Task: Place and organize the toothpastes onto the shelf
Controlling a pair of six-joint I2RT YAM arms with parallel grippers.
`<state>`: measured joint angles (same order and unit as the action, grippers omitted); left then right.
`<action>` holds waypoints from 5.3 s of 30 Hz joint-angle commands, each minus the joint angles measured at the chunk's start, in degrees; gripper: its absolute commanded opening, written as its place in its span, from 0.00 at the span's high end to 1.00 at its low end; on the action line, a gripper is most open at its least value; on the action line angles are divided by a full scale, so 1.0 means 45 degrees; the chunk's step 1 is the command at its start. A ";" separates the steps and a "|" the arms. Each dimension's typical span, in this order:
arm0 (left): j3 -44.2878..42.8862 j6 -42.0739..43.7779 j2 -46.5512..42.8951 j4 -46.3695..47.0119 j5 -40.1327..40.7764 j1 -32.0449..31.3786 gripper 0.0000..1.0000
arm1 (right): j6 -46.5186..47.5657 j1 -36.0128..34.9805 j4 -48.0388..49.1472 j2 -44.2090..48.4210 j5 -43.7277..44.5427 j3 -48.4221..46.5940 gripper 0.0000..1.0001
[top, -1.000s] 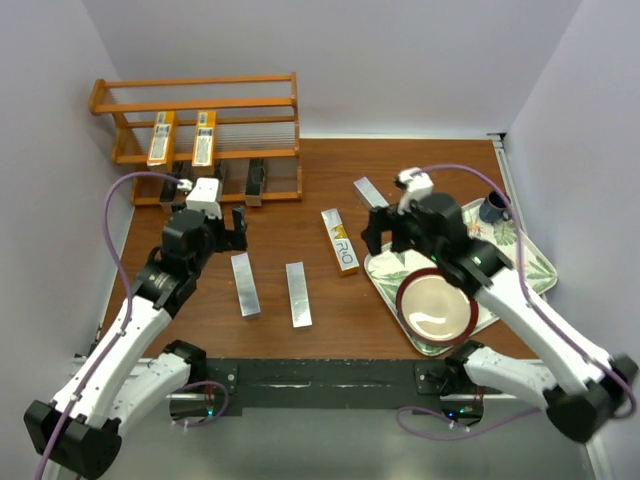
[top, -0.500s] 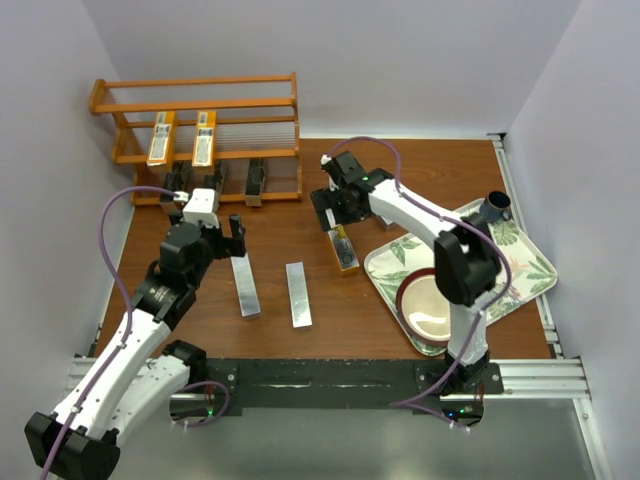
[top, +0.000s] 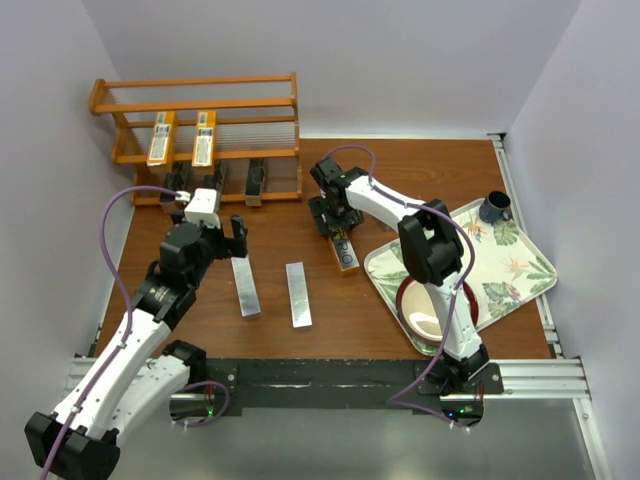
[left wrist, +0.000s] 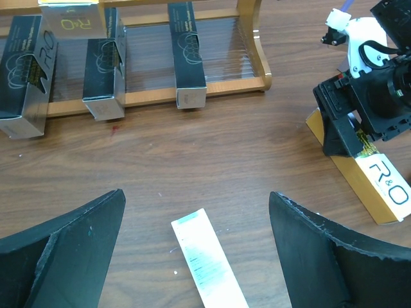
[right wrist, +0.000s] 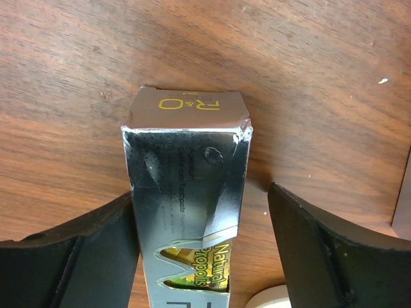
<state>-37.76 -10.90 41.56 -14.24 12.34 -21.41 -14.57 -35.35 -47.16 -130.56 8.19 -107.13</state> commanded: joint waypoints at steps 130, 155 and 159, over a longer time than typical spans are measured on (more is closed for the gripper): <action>-0.0767 -0.3128 0.3399 0.3714 0.5673 -0.6219 0.73 | -0.4622 0.2720 1.1088 1.6552 -0.4813 1.3222 0.01; -0.9634 0.1953 1.0723 0.0158 0.6829 -0.2549 0.73 | -0.1665 0.2622 0.7823 1.9131 -0.2190 1.3241 0.01; -1.0670 0.2068 1.1895 -0.0448 0.6848 -0.2138 0.73 | -0.1626 0.2622 0.7784 1.9131 -0.2132 1.3241 0.01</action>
<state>-80.27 -4.23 92.29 -15.07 42.15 -33.08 -23.29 -23.24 -12.43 -45.08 -2.68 -45.52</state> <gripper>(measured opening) 0.591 0.985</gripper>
